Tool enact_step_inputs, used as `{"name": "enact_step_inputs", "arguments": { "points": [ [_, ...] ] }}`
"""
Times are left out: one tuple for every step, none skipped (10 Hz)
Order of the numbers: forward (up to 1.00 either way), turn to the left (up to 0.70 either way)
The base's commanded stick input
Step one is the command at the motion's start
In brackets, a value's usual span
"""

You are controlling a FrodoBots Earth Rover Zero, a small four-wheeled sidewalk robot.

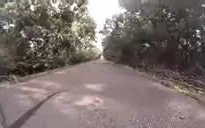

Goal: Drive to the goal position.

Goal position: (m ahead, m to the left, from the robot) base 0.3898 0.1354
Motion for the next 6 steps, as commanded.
{"name": "enact_step_inputs", "arguments": {
  "points": [
    [0.7,0.0],
    [0.7,0.0],
    [0.7,0.0],
    [0.7,0.0],
    [0.7,0.0],
    [0.7,0.0]
  ]
}}
